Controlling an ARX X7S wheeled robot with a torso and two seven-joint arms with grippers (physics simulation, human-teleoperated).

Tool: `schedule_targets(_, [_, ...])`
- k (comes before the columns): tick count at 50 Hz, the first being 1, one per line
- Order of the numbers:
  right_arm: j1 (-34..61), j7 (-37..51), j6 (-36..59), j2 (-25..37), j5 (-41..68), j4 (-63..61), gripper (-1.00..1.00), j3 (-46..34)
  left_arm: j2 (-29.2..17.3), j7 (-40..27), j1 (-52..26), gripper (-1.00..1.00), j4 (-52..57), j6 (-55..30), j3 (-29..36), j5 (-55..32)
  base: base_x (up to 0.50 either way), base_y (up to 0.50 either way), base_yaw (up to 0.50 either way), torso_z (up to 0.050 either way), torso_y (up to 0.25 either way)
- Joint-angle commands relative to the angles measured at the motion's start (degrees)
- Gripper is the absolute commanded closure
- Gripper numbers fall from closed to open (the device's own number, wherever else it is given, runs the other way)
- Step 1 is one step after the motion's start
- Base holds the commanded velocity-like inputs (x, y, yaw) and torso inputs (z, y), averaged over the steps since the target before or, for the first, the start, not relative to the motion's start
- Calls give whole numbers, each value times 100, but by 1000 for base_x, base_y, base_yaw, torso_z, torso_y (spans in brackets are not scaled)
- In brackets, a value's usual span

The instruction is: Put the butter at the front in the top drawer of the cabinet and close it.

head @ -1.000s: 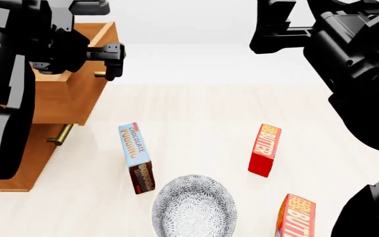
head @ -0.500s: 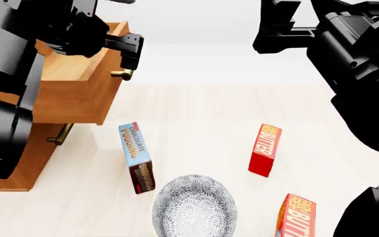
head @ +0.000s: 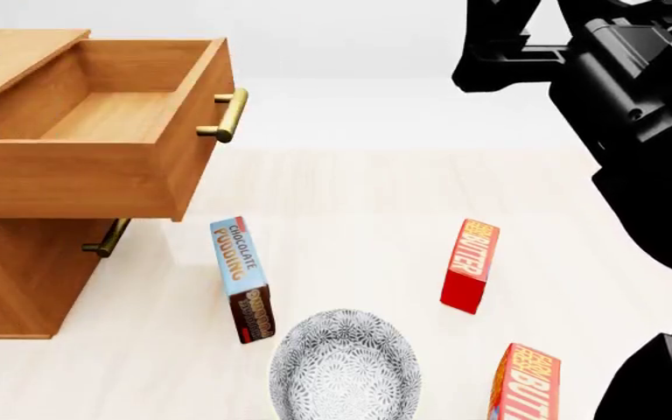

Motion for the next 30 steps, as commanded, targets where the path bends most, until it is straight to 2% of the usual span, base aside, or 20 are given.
schedule_targets(1, [-62,40,-40,9,63,-48,-100,23,-1065,-1307,1253,-100,2856,253,-743,-443,0,0,0,0,0])
schedule_targets(4, [-73,50,-45,10,79,-53,-100,23,-1293,-1220,1544,-100,3282,372,-774,-436,0,0,0,0,0])
schedule_targets(6, [-47,57,-39,22,75,-38,-100,3,-1519,-829,1876,-100,3660,920,-685,6,0,0,0,0,0])
schedule_targets(9, [4,94,-1,31,115,-59,-100,4,-1739,-654,2271,-100,3957,1403,-595,477,0,0,0,0,0])
schedule_targets(22, [1,189,25,89,195,-138,-100,24,-2227,-1027,4575,-100,5050,2611,-1387,715,0,0,0,0,0])
schedule_targets(30, [-47,215,-3,103,230,-167,-100,35,-2448,-1186,5978,-100,5497,3313,-2091,787,0,0,0,0,0])
